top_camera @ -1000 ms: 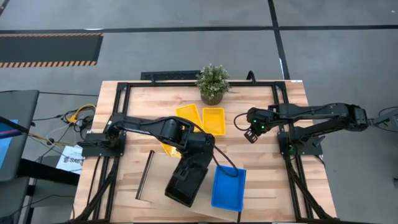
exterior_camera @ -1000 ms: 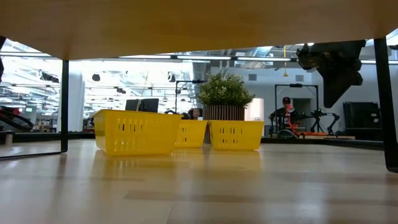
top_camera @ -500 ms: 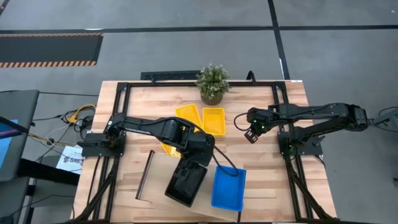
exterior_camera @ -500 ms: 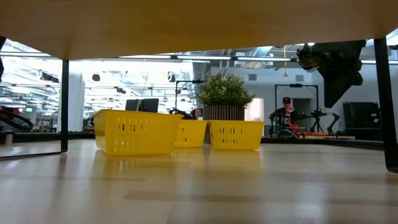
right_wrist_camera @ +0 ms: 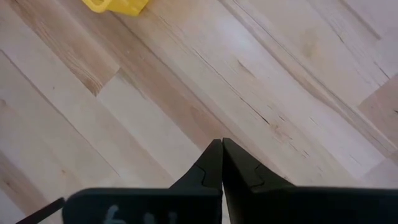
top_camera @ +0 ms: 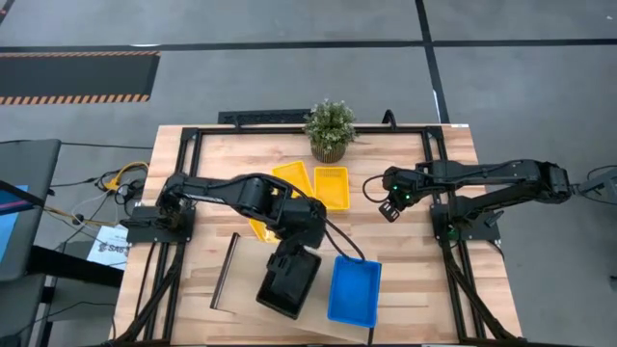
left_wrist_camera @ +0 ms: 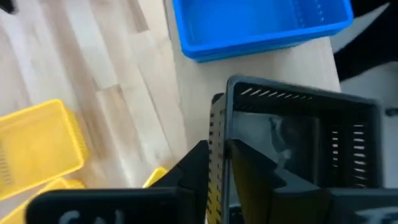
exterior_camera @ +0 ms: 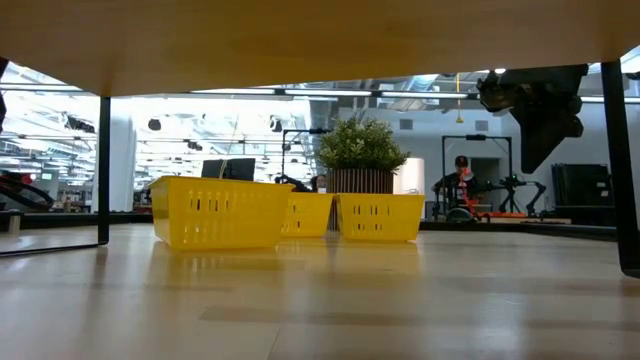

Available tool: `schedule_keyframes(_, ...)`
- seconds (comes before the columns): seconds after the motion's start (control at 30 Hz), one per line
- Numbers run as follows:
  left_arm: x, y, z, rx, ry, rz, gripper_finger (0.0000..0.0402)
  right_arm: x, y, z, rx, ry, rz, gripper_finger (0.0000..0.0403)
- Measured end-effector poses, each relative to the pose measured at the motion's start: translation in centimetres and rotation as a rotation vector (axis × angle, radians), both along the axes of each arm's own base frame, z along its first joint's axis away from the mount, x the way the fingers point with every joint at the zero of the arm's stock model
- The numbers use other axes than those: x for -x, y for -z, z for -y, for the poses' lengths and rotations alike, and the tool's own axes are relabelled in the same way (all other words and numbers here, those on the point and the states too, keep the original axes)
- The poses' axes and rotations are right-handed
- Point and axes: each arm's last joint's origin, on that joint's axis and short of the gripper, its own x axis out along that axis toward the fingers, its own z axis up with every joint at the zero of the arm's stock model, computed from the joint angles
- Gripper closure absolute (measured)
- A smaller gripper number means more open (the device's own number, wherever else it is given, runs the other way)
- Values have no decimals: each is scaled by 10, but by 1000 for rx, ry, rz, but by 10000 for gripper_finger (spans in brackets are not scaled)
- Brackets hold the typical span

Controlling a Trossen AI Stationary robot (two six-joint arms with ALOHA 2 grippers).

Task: Stack baskets on shelf by color
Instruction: Stack the black bin on top of the black bin on the shelf

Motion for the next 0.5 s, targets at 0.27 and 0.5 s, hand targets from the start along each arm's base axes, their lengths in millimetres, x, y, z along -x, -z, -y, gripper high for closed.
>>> schedule_keyframes(0.27, 5, -7, -3, 72, -46, -3, 397, 0, 0, 0, -1, -5, 0, 380)
schedule_keyframes(0.5, 3, -2, 0, 73, -11, -18, 401, 0, 0, 0, -1, -8, 0, 382)
